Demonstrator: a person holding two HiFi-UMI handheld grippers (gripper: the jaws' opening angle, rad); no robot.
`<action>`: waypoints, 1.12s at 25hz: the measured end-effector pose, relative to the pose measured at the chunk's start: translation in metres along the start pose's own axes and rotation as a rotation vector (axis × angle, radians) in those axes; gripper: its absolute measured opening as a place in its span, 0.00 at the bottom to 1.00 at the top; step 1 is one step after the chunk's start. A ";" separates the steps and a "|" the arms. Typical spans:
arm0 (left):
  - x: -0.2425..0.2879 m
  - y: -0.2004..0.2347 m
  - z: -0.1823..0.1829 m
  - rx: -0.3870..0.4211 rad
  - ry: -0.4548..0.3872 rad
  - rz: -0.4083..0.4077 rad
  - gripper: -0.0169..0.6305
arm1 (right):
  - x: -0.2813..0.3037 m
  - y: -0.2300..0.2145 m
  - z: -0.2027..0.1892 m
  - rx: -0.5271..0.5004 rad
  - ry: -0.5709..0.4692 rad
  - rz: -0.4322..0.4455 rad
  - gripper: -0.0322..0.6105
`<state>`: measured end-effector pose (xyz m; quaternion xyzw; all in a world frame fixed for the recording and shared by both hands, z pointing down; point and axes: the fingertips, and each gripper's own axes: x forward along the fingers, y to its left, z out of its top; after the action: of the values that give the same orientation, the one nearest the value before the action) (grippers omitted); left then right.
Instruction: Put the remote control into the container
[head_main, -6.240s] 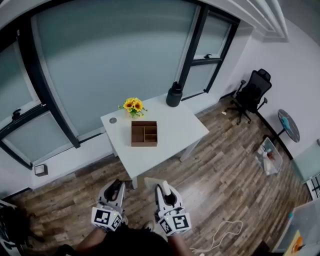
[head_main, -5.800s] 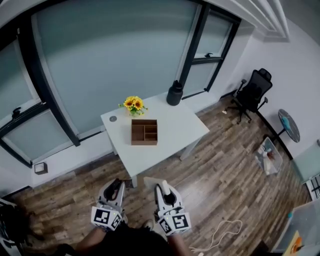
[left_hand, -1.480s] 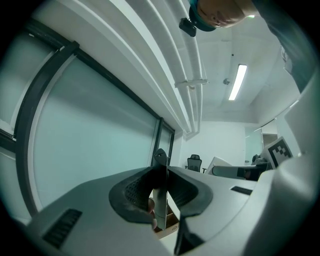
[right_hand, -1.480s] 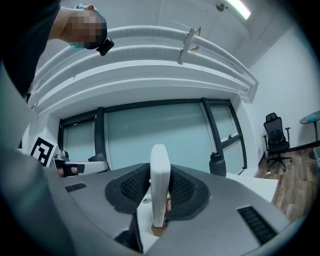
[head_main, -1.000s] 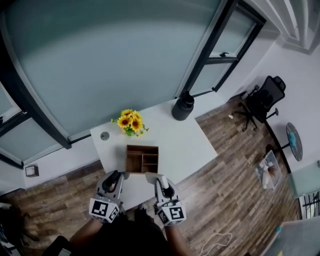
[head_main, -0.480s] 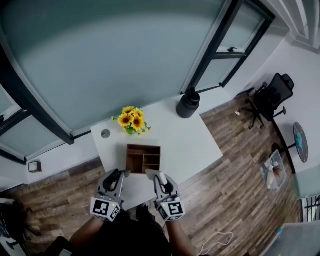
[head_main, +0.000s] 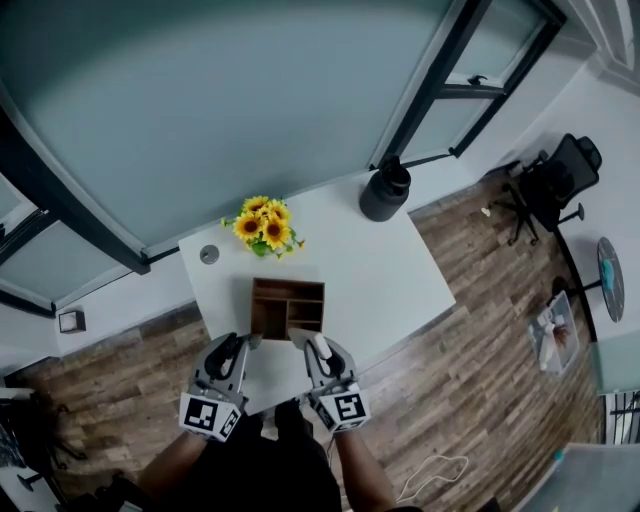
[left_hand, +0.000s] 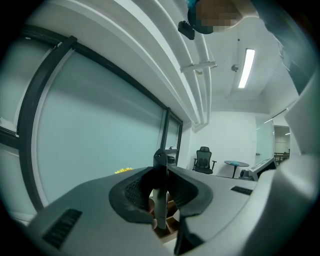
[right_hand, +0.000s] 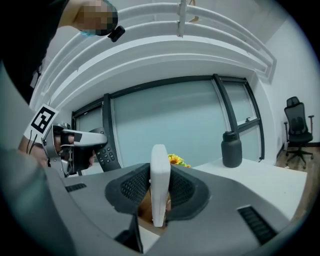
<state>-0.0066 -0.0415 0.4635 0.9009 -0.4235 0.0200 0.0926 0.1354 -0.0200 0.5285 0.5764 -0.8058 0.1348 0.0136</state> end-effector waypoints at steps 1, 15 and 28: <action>0.001 0.000 -0.001 0.000 -0.001 0.002 0.16 | 0.002 -0.001 -0.002 -0.005 0.009 0.006 0.20; 0.013 0.006 -0.017 -0.011 0.025 0.023 0.16 | 0.030 -0.014 -0.033 -0.056 0.036 0.041 0.20; 0.017 0.014 -0.022 -0.029 0.039 0.044 0.16 | 0.041 -0.010 -0.042 -0.186 0.028 0.128 0.20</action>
<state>-0.0051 -0.0588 0.4896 0.8894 -0.4416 0.0334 0.1137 0.1258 -0.0515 0.5780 0.5182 -0.8497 0.0681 0.0696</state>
